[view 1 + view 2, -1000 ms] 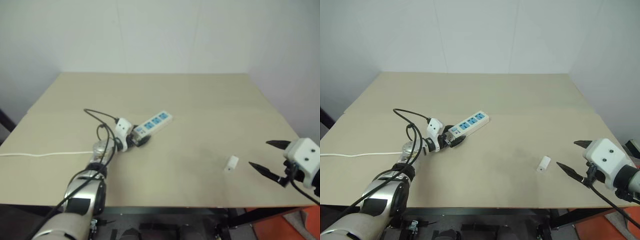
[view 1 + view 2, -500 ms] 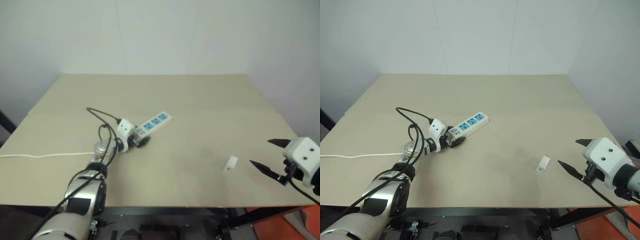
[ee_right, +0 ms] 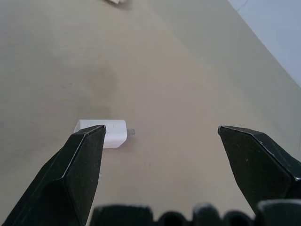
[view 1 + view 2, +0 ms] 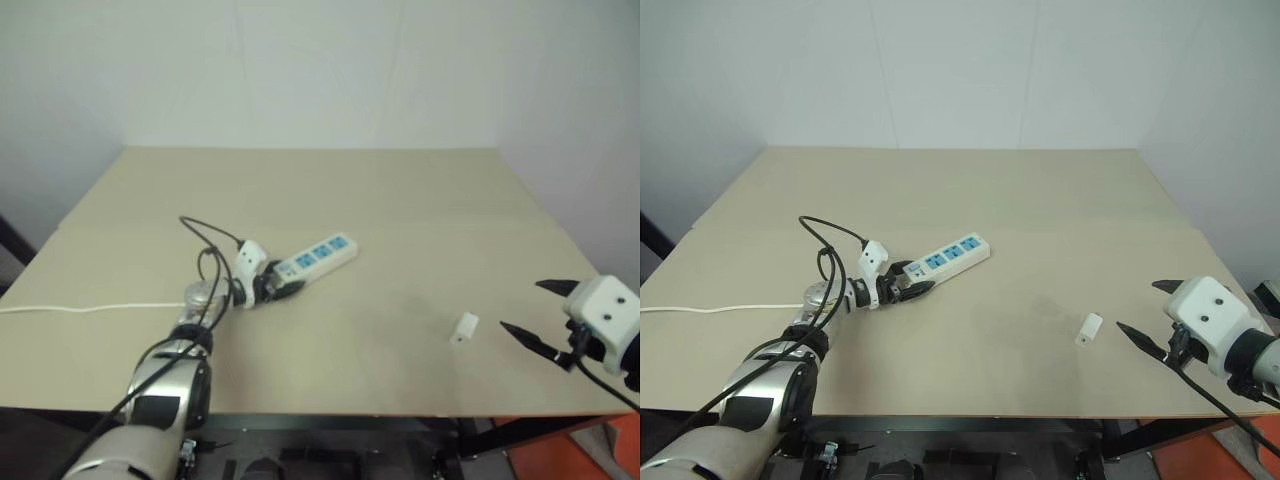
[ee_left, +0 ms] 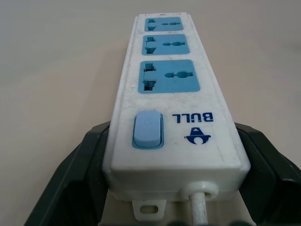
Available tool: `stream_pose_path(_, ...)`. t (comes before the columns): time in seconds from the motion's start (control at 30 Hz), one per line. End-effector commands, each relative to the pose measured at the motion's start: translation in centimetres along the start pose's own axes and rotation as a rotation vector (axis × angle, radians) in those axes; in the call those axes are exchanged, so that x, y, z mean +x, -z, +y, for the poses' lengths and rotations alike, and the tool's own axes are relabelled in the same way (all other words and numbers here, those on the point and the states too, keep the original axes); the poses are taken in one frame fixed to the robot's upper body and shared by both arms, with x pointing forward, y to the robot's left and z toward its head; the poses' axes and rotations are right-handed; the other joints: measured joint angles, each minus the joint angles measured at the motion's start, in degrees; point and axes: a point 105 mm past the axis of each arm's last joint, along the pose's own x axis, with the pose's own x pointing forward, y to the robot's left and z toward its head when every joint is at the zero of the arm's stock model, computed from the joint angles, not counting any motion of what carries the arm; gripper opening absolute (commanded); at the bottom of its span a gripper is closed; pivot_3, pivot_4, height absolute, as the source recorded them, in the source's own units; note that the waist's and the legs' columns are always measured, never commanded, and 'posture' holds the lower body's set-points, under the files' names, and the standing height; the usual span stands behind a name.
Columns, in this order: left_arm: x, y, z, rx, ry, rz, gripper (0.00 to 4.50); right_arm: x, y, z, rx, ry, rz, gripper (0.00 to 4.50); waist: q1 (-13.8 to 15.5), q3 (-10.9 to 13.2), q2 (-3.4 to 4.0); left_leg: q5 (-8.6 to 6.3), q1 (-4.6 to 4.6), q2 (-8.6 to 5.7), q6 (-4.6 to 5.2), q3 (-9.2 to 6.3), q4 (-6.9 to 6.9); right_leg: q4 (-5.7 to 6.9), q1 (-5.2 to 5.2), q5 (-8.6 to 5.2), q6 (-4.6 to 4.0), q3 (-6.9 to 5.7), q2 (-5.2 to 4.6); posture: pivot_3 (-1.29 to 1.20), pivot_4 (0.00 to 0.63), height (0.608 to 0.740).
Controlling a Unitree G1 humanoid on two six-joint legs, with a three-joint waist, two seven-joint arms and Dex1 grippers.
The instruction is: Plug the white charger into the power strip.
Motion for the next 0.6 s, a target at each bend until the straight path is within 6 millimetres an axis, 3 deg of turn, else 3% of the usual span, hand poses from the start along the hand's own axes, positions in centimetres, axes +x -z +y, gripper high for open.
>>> stream_pose_path(0.03, -1.3, -0.1, -0.8, 0.082, 0.116, 0.013, 3.31, -0.1, -1.1, -0.2, -0.019, 0.017, -0.037, 4.50, -0.16, 0.00, 0.00, 0.00, 0.00, 0.00, 0.00, 0.00, 0.00, 0.01, -0.01, 0.00, 0.00, 0.00, 0.00, 0.00, 0.150, 0.740)
stream_pose_path(0.13, -2.2, 0.2, -1.3, 0.173, 0.189, 0.060, 3.31, 0.0, -1.4, -0.1, -0.019, -0.008, -0.043, 4.50, -0.31, 0.02, -0.02, 0.00, 0.01, 0.00, 0.00, -0.01, 0.00, 0.03, -0.01, 0.00, -0.01, 0.00, 0.00, 0.00, 0.150, 0.740)
stream_pose_path(0.33, -3.8, -0.4, -2.9, 0.242, 0.391, 0.072, 3.31, 0.8, -2.9, 1.2, -0.116, -0.238, -0.060, 4.50, -0.39, 0.03, -0.03, 0.00, -0.04, 0.01, 0.00, -0.02, 0.00, 0.02, -0.04, 0.00, -0.02, -0.01, 0.01, 0.00, 0.150, 0.740)
stream_pose_path(0.47, -3.9, -0.3, -3.4, 0.226, 0.438, 0.069, 3.31, 1.1, -4.4, 2.3, -0.306, -0.479, -0.101, 4.50, -0.36, 0.05, -0.06, 0.00, -0.05, 0.01, 0.00, -0.02, 0.01, 0.01, -0.05, 0.00, -0.02, -0.02, 0.00, 0.00, 0.150, 0.740)
stream_pose_path(0.6, -3.6, 0.0, -3.6, 0.222, 0.438, 0.076, 3.31, 1.6, -3.9, 3.0, -0.562, -0.699, -0.040, 4.50, -0.38, 0.08, -0.07, 0.00, -0.05, 0.02, 0.01, -0.02, 0.00, -0.02, -0.07, -0.01, -0.01, -0.03, -0.01, 0.00, 0.150, 0.740)
